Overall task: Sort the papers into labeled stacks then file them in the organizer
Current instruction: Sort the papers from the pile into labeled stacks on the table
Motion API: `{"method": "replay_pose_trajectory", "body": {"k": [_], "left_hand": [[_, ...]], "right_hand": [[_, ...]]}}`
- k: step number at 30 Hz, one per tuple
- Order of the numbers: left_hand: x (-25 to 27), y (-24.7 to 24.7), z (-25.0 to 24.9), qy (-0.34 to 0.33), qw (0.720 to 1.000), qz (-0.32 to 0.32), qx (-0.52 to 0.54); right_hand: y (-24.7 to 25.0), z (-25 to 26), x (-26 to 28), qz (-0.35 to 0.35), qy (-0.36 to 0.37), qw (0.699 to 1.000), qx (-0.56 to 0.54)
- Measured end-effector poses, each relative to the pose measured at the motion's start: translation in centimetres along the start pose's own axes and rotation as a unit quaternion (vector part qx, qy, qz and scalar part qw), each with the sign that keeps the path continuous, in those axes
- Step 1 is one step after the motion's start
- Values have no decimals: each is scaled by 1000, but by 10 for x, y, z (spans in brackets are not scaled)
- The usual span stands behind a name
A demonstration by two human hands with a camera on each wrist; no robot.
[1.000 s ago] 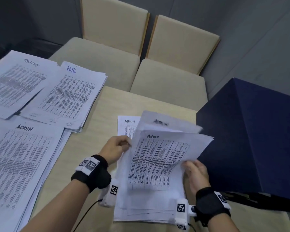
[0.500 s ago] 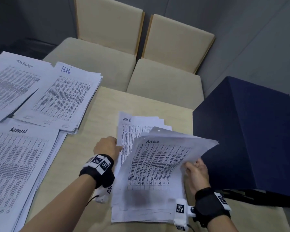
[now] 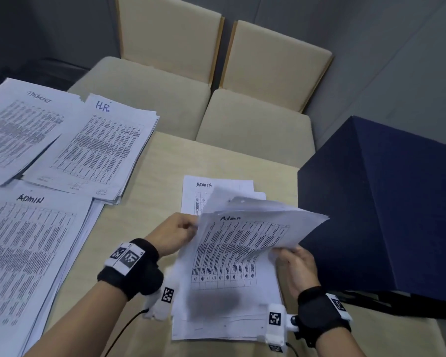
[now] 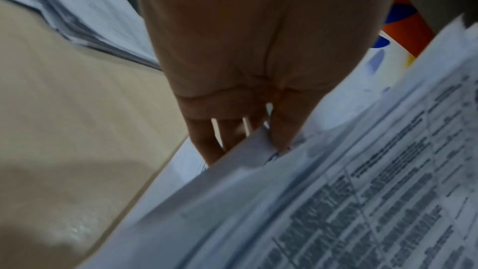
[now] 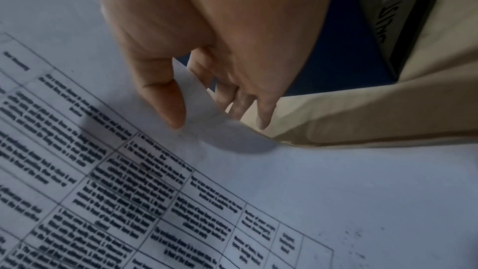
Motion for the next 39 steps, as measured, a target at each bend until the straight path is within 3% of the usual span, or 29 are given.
{"method": "replay_pose_trajectory", "body": {"k": [2, 3, 5, 7, 9, 14, 16, 19, 22, 25, 27, 33, 36, 39], "left_hand": [[-8, 3, 15, 63, 984, -117, -118], [-12, 7, 22, 103, 958, -192, -187], [-15, 9, 33, 177, 919, -253, -244], [-20, 3, 36, 204, 920, -217, -255], [-23, -2, 37, 177, 914, -214, -297], [-20, -5, 26, 139, 812, -194, -532], [-16, -1, 23, 134, 803, -188, -550], [-16, 6, 16, 94, 823, -204, -522], [-17, 8, 17, -40, 896, -212, -387], [-16, 8, 32, -102, 965, -126, -206], [-12, 7, 38, -86, 987, -61, -117], [-3, 3, 40, -50, 997, -29, 60], [-4, -5, 46, -25, 999, -36, -29], [-11, 0, 53, 22, 975, -174, -138]], "right_hand": [[-1, 1, 3, 14, -2, 1000, -18], [0, -1, 3, 6, -4, 1000, -23], [6, -6, 0, -30, -8, 999, -15], [12, -11, -5, -56, -14, 998, -1], [15, -13, -7, -62, -20, 998, 4], [17, -13, -7, -78, -29, 996, -23], [17, -16, -9, -80, -31, 996, -27], [14, -15, -11, -79, -34, 996, -35], [9, -11, -12, -63, -26, 997, -43], [4, -9, -14, -36, -19, 998, -55], [4, -10, -16, -28, -17, 998, -49], [7, -11, -14, -54, -32, 998, -13], [12, -11, -6, -77, -25, 996, -40], [18, -8, 4, -93, -21, 993, -69]]}}
Point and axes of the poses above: each hand's wrist, its own x-axis away from the middle knuckle, its own y-axis out of the back of the hand, z = x × y, the point moved 2 cm from there along -x, towards the middle knuckle
